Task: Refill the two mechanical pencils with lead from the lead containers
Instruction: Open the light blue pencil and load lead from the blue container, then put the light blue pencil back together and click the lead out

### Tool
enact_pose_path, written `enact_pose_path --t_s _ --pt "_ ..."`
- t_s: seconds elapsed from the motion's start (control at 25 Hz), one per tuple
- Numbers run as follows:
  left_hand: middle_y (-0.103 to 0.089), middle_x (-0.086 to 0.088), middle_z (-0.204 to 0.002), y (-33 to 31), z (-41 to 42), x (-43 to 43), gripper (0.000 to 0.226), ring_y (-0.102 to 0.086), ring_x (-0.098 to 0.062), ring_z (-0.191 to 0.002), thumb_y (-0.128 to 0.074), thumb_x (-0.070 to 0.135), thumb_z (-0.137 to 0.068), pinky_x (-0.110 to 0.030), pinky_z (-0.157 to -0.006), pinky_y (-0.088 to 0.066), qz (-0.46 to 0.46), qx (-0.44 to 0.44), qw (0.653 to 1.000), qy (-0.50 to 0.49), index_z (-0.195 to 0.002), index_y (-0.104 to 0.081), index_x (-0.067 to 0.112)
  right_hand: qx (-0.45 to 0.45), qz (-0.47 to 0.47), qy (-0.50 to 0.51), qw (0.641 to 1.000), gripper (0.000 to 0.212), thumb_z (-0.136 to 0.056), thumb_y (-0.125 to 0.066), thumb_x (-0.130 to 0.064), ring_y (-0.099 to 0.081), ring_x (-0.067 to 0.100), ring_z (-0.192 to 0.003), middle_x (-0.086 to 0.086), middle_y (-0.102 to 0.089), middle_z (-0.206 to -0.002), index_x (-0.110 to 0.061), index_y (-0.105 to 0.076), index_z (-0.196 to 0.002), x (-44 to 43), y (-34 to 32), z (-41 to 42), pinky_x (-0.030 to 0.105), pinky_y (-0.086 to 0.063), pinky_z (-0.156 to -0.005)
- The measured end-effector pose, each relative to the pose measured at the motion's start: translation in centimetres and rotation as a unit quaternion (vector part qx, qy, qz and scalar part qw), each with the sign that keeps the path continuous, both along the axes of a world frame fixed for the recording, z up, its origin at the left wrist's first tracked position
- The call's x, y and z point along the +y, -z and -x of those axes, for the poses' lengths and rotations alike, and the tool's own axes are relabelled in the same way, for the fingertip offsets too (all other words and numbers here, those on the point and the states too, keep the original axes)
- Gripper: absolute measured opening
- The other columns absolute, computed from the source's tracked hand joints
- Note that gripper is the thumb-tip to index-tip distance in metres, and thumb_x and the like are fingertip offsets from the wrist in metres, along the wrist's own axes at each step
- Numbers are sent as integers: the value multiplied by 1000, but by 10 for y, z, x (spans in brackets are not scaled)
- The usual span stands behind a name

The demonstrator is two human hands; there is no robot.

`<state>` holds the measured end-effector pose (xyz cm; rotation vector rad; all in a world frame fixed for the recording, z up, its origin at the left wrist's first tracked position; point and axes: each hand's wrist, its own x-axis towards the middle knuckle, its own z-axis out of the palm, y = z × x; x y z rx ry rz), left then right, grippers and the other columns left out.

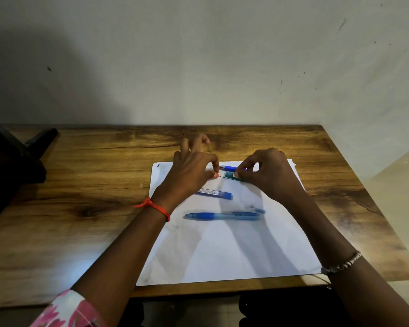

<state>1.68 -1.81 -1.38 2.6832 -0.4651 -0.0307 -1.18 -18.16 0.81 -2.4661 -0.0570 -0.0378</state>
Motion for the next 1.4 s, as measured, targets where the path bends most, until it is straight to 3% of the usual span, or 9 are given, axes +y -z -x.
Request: enact_pose_path --t_s 0.4,0.64,0.8,0.88,1.0,1.12,1.28,1.4 --pt "-14 0 -147 10 0 -1 8 -6 -26 -133 -50 18 -92 -43 -101 -19 -144 -84 981 101 -97 -56 21 -8 3 7 1000 9 -80 -69 -12 -43 5 -57 8 -64 -79 -6 -75 -84 -2 -4 4 1 -33 -50" --pt "-13 0 -148 5 -2 6 12 -2 -24 -136 -46 19 -93 -41 -102 -12 -162 -77 972 153 -101 -55 17 -7 2 -1 1000 10 -79 -70 -13 -43 5 -59 3 -60 -77 -5 -74 -85 -2 -4 2 0 -33 -53" --pt "-17 2 -144 -10 0 15 14 -5 -14 -132 -44 23 -94 -34 -100 -13 -70 2 987 142 -98 -56 17 14 -22 -20 999 13 -76 -74 -20 -47 6 -64 2 -66 -78 -10 -74 -83 -7 -5 2 4 -34 -52" --pt "-22 2 -139 -17 1 17 14 -12 -14 -129 -44 27 -95 -33 -99 -16 3 43 990 132 -97 -56 19 48 -123 -7 991 18 -73 -76 -25 -54 3 -64 0 -69 -77 -12 -74 -85 -10 -10 3 4 -36 -50" --pt "-25 4 -129 -23 1 17 14 -17 -16 -127 -45 29 -94 -36 -105 -20 85 95 985 116 -97 -56 20 97 -315 7 944 14 -71 -75 -18 -59 -3 -62 -1 -72 -80 -15 -74 -85 -10 -16 5 11 -41 -53" --pt "-23 12 -120 -24 2 15 14 -19 -14 -125 -46 29 -94 -38 -108 -21 127 120 978 114 -97 -56 19 92 -352 5 931 7 -73 -72 -11 -59 6 -67 -4 -74 -76 -18 -74 -75 -9 -15 5 22 -43 -58" --pt "-26 11 -121 -25 2 16 14 -21 -13 -127 -48 27 -93 -32 -108 -21 167 141 969 118 -100 -57 19 88 -378 -4 922 11 -73 -72 -9 -57 10 -66 -4 -74 -73 -18 -75 -68 -11 -16 6 23 -44 -60" --pt "-38 10 -118 -27 6 14 15 -36 -9 -119 -57 29 -87 -19 -93 -33 207 142 961 119 -101 -53 27 67 -401 10 914 14 -74 -70 -6 -58 14 -70 -3 -74 -75 -17 -74 -66 -18 -18 4 26 -43 -61"
